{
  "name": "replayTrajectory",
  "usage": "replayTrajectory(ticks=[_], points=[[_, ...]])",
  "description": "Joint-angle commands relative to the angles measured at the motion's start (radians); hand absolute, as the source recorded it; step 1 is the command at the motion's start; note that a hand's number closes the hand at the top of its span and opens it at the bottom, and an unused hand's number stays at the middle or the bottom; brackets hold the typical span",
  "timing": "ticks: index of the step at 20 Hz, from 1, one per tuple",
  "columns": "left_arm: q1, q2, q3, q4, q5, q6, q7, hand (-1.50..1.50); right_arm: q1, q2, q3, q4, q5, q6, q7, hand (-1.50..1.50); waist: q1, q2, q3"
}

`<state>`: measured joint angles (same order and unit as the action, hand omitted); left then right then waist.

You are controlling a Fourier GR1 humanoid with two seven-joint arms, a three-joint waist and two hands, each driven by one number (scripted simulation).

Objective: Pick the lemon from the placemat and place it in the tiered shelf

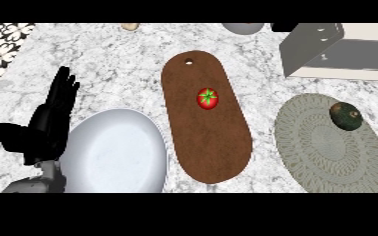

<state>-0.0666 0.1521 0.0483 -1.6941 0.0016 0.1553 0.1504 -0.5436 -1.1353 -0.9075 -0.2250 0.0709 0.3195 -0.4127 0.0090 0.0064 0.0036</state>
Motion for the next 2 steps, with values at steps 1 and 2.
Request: replayTrajectory(ticks=[1, 2], points=[[-0.01, 0.021, 0.027, 0.016, 0.02, -0.028, -0.002, 0.0, 0.033, -0.007, 0.001, 0.013, -0.018, 0.011, -0.019, -1.5, 0.008, 0.001, 0.0], [-0.001, 0.007, 0.004, 0.01, 0.007, -0.022, -0.009, 0.0, 0.074, -0.012, -0.013, 0.023, -0.029, 0.062, -0.068, -1.5, 0.006, 0.002, 0.001]])
